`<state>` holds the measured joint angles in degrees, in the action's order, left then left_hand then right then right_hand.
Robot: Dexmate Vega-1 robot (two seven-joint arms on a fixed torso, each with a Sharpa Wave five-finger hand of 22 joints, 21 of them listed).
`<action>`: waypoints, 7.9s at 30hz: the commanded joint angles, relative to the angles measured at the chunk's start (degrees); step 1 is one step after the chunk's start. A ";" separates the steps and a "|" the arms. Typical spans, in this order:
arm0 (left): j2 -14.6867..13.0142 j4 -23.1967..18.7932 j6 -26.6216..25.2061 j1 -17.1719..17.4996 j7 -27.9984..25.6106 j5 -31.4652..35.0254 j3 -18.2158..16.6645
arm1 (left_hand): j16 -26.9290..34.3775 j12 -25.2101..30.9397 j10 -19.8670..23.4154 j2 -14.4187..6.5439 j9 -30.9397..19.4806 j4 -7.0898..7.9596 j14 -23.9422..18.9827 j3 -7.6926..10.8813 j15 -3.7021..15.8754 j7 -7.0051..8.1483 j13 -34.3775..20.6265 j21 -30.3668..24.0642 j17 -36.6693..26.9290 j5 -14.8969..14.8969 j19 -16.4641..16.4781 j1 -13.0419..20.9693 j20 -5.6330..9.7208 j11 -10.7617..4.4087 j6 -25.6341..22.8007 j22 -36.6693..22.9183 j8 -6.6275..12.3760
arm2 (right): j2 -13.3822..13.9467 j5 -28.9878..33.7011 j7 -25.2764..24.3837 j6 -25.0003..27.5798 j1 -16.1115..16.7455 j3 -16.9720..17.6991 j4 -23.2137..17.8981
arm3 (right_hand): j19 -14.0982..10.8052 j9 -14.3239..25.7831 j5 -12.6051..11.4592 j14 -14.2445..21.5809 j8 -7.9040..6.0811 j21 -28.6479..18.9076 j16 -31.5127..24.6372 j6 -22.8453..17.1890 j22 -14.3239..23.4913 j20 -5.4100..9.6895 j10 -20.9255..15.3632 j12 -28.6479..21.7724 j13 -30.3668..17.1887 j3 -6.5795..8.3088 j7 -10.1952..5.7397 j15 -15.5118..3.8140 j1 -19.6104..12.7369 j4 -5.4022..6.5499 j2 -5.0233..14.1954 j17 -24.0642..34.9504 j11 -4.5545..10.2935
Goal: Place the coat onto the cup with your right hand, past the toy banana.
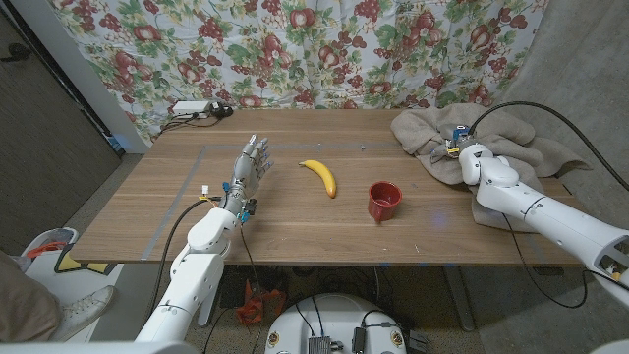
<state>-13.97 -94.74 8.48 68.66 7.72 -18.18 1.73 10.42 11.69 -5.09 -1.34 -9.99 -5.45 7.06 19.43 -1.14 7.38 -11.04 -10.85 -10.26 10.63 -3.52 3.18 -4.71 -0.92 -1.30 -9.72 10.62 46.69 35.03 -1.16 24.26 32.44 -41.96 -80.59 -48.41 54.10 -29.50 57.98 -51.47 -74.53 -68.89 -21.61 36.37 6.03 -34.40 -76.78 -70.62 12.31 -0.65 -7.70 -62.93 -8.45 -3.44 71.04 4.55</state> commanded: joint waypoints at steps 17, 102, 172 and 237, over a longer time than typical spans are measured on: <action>0.29 2.33 1.28 -1.38 0.96 -0.52 0.67 | 0.31 0.49 -0.52 0.10 -0.21 0.19 0.27 -0.21 0.00 0.05 -0.12 -0.25 -0.15 0.37 0.26 -0.41 -0.02 0.20 -0.37 -0.34 0.11 | 2.20 2.06 2.09 0.48 0.96 2.65 -6.89 | 0.61 -0.11 -1.09 0.48 -1.13 -2.33 -2.89 -8.06 -1.48 6.11 -4.66 -2.67 -0.12 0.53 -8.56 -4.82 -8.39 0.28 9.12 0.14 5.79; -0.65 4.68 0.13 -5.41 3.54 -0.42 1.71 | 0.28 0.54 -0.36 -0.10 -0.22 0.14 0.32 -0.37 -0.07 -0.04 -0.12 -0.22 -0.14 0.43 0.27 -0.48 0.01 0.35 -0.48 -0.35 0.06 | 12.24 6.05 8.18 7.01 10.59 17.92 -34.19 | 3.37 -3.40 -2.98 -2.09 -4.97 -12.41 -9.85 -7.08 -8.19 6.13 -1.53 -6.94 0.56 3.41 -7.46 -4.71 -7.89 0.03 9.11 -0.09 6.19; -0.05 10.77 3.37 -8.93 6.96 -1.24 2.14 | 0.28 0.52 -0.35 -0.17 -0.22 0.06 0.32 -0.52 -0.03 -0.01 -0.12 -0.22 -0.14 0.43 0.28 -0.49 0.06 0.31 -0.58 -0.34 0.06 | 24.54 7.80 17.27 20.83 27.48 29.38 -61.96 | 3.65 -4.26 -3.63 -2.68 -8.70 -14.60 -11.83 -5.55 -11.41 6.15 -1.18 -7.62 0.61 6.02 -7.08 -4.68 -6.89 -0.09 8.70 -0.18 6.19; 2.73 20.62 8.96 -13.63 11.31 -2.71 1.88 | 0.28 0.55 -0.25 -0.21 -0.22 0.14 0.34 -0.74 -0.07 -0.03 -0.12 -0.27 -0.15 0.46 0.46 -0.70 0.16 0.29 -0.67 -0.35 0.05 | 21.55 17.00 29.71 22.27 30.81 30.61 -73.29 | 4.39 -5.91 -3.55 -3.86 -11.97 -14.85 -11.70 -3.32 -12.80 6.16 0.07 -6.08 1.46 9.12 -6.62 -4.69 -5.12 -0.21 8.84 -0.29 6.30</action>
<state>-12.01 -76.35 16.30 55.79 18.51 -20.60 3.77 10.42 11.69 -5.09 -1.73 -9.99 -5.44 7.07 18.96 -1.14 7.26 -11.04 -10.85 -10.25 10.63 -3.32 2.37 -4.50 -0.92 -1.59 -9.72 10.62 70.01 50.86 26.73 49.31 64.11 -11.14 -153.79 -44.34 48.27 -32.81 54.49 -62.76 -89.03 -80.39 -25.16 23.37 4.79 -34.65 -83.17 -69.23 19.19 -7.07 -7.89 -68.00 -10.25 4.92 70.52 10.95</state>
